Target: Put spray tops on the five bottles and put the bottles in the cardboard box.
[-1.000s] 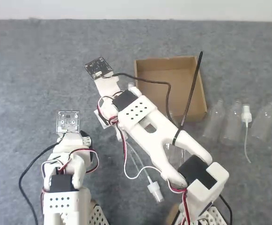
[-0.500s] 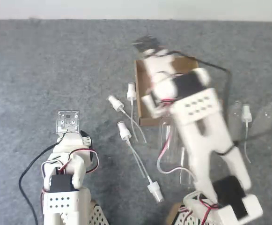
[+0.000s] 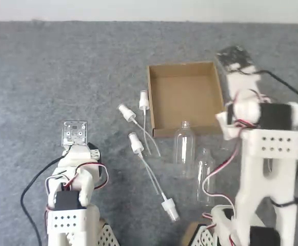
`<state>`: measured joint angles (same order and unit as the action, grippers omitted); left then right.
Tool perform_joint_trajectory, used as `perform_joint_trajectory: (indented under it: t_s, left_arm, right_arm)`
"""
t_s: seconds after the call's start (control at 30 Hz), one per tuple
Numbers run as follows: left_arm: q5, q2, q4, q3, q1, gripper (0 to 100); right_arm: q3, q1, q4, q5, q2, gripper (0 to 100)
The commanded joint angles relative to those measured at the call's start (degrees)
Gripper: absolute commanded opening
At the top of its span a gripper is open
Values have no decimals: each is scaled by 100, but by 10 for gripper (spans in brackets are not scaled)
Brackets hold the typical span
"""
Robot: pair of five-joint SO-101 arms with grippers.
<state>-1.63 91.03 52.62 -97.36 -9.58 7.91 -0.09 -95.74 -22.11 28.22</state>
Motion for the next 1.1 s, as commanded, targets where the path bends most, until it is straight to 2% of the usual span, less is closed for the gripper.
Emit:
perform_joint_trajectory:
  t_s: [0.0, 0.17, 0.67, 0.8, 1.07]
  left_arm:
    - [-18, 0, 18, 40, -9, 12]
    - [-18, 0, 18, 40, -9, 12]
    - [-18, 0, 18, 40, -9, 12]
    - [-18, 0, 18, 40, -9, 12]
    - [-18, 0, 18, 40, -9, 12]
  right_arm:
    - [431, 1024, 778, -484, 365, 161]
    - [316, 1754, 1402, -563, -374, 224]
    - [-1758, 1982, 1789, -712, -3670, 224]
    - [-2418, 2229, 1789, -712, -4374, 224]
    - [-3051, 2264, 1789, -747, -5420, 224]
